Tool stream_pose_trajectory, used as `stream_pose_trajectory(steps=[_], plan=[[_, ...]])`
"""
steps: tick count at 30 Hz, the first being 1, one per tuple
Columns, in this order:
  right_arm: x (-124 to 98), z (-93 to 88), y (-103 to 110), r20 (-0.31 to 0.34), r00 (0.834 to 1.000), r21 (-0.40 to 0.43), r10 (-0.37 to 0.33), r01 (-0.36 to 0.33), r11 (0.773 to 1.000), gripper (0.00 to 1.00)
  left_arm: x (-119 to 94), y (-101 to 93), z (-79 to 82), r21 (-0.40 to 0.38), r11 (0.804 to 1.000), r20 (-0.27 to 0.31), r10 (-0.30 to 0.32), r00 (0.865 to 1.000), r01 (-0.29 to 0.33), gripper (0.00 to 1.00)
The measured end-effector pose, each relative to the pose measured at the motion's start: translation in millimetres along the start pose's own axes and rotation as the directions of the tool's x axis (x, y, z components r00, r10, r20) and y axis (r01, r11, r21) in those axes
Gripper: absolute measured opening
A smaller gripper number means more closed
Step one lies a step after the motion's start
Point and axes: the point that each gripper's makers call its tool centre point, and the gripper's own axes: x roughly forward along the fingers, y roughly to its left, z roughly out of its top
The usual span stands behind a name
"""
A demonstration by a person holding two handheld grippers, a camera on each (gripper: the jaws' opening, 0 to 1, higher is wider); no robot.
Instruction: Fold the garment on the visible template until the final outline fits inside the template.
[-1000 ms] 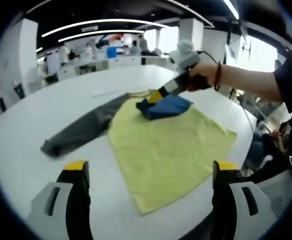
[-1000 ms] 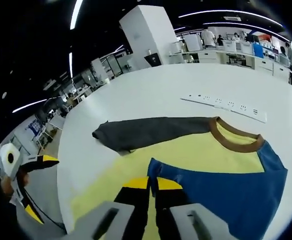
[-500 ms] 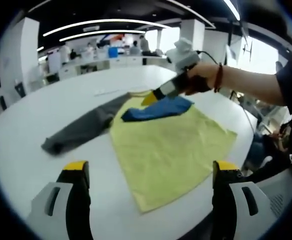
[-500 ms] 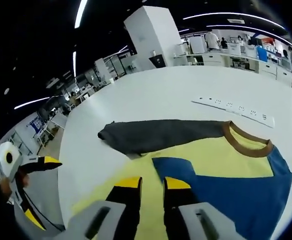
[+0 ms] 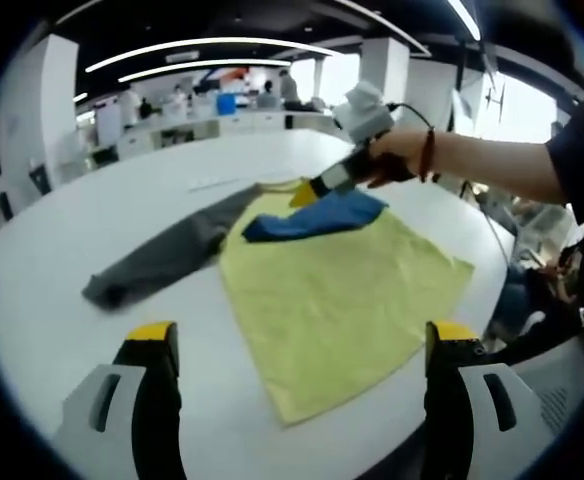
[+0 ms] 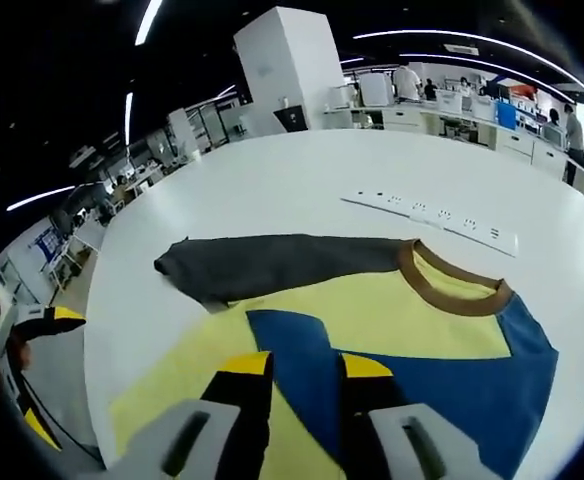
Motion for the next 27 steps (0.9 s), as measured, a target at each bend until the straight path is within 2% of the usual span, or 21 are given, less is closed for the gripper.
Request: stream_pose_trajectory(steps=[6, 15, 21, 27], plan=[[16, -0.2, -11, 0.009, 1.000, 0.021, -0.007, 0.006, 1.000, 0.21, 1, -0.9, -0.3, 0.004, 1.000, -0.007, -0.004, 1.000, 0.004, 0.99], [33, -8.8, -14, -0.010, 1.000, 0.056, -0.002, 0.003, 0.998, 0.15, 5, -2.7, -4.0, 0.007, 1.000, -0.027, -0.010, 1.000, 0.010, 0.99], [37, -13.5, -17, -0.023, 1.000, 0.023, -0.021, 0.022, 0.999, 0.08, 5, 1.4, -5.4, 0.002, 1.000, -0.032, -0.001, 0.999, 0.001, 0.99], [38, -15.2, -12, -0.029, 1.000, 0.011, -0.012, 0.013, 1.000, 0.01, 4, 3.2, -7.1, -0.001, 1.000, -0.036, 0.005, 0.999, -0.005, 0.99]])
